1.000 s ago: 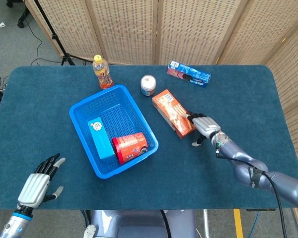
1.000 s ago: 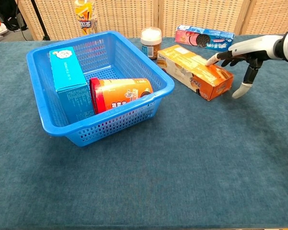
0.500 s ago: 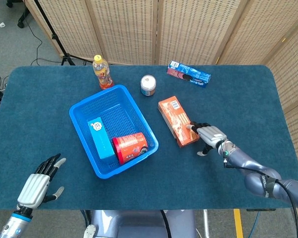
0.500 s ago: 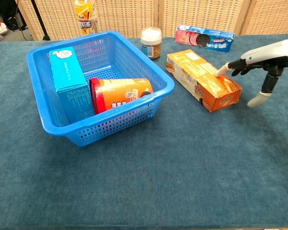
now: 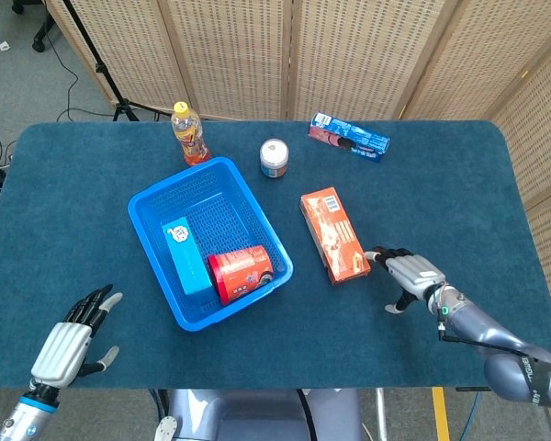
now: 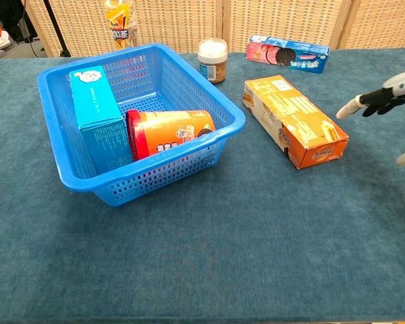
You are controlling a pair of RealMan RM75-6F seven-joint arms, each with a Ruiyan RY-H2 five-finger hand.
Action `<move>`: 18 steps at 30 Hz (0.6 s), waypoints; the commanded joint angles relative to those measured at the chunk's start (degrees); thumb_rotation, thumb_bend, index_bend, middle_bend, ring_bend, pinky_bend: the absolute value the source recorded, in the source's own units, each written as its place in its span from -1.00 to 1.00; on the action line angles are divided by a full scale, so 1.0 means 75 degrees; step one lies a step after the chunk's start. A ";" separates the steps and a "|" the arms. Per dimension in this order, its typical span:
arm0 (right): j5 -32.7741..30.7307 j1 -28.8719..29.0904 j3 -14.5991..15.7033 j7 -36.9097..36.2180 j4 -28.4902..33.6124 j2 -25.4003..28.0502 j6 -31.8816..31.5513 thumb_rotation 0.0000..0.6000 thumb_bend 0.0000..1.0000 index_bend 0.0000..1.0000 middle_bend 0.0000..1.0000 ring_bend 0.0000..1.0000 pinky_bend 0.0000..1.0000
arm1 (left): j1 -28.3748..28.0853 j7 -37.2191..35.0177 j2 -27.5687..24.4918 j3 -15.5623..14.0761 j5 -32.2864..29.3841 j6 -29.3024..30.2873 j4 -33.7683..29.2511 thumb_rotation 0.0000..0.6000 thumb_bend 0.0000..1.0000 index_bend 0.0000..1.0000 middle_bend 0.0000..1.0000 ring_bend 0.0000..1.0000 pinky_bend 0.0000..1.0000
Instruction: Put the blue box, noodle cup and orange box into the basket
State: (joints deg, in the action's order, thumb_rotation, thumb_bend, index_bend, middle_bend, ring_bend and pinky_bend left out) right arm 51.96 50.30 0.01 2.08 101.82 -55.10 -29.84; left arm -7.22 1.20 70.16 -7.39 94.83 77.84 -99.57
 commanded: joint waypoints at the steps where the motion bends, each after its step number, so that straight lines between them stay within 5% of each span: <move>1: 0.0064 -0.0090 -0.0029 0.0063 0.0190 0.0090 -0.0278 1.00 -0.48 -0.86 -1.00 -1.00 -0.95 | 0.0002 -0.0003 -0.0006 0.0001 0.0021 0.0021 -0.0015 1.00 -0.38 -0.85 -1.00 -0.99 -0.75; 18: -0.0176 0.0473 -0.0319 0.0267 -0.0545 -0.0740 0.0003 1.00 -0.48 -0.86 -1.00 -1.00 -0.95 | -0.0013 -0.0026 0.0005 0.0035 -0.0079 -0.0033 0.0025 1.00 -0.38 -0.85 -1.00 -0.99 -0.75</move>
State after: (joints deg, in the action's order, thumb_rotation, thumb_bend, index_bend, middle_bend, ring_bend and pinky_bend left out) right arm 51.04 53.19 -2.34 3.79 98.70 -59.73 -30.43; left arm -7.30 1.02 70.17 -7.16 94.28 77.63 -99.42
